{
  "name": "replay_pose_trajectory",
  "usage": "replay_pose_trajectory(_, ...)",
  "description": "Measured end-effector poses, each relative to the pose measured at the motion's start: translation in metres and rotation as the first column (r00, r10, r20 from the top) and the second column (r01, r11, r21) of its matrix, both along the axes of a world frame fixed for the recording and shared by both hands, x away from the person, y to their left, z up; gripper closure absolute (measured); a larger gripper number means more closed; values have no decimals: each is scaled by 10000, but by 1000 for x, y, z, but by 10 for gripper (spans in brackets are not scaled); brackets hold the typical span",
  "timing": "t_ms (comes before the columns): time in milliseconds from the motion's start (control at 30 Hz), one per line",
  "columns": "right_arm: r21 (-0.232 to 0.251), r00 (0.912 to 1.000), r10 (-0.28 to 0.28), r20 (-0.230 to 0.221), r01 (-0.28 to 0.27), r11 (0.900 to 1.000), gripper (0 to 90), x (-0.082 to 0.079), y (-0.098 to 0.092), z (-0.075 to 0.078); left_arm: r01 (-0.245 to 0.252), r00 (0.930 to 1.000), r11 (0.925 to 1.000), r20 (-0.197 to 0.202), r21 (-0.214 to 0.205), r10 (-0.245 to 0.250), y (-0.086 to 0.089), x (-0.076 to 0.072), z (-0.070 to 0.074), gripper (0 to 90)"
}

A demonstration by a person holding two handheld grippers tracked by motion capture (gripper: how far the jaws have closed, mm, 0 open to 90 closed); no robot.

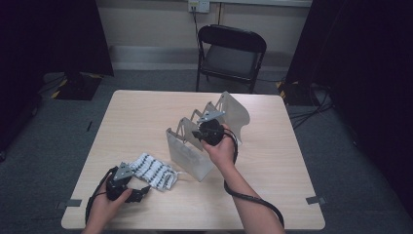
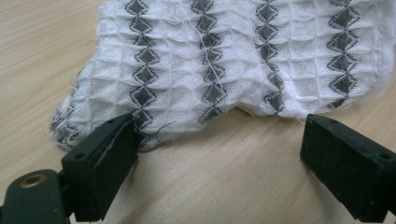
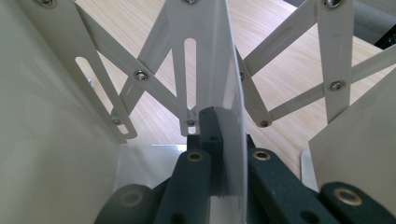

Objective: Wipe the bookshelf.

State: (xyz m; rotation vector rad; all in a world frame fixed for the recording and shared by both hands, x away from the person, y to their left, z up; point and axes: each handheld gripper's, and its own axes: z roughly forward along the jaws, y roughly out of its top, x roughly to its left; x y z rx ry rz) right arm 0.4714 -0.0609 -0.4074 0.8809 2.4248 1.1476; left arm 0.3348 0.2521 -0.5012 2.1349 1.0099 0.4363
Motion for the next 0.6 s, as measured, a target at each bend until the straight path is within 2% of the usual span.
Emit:
replay_pose_trajectory(233, 335, 9996, 240, 131, -244, 9991, 898, -6, -12, 5, 15, 10000, 10000, -7, 6, -15, 0, 0, 0, 102)
replay_pose_trajectory(300, 293, 9989, 417, 220, -423, 9987, 897, -7, -14, 7, 17, 10000, 10000, -8, 4, -17, 0, 0, 0, 102)
replay_pose_trajectory(400, 199, 9980, 532, 347, -540, 9983, 898, -8, -14, 9, 19, 10000, 10000, -14, 7, -19, 0, 0, 0, 102)
replay_pose_trajectory(600, 466, 9975, 565, 427, -585, 9972, 896, -8, -14, 15, 20, 10000, 10000, -14, 5, -20, 0, 0, 0, 101)
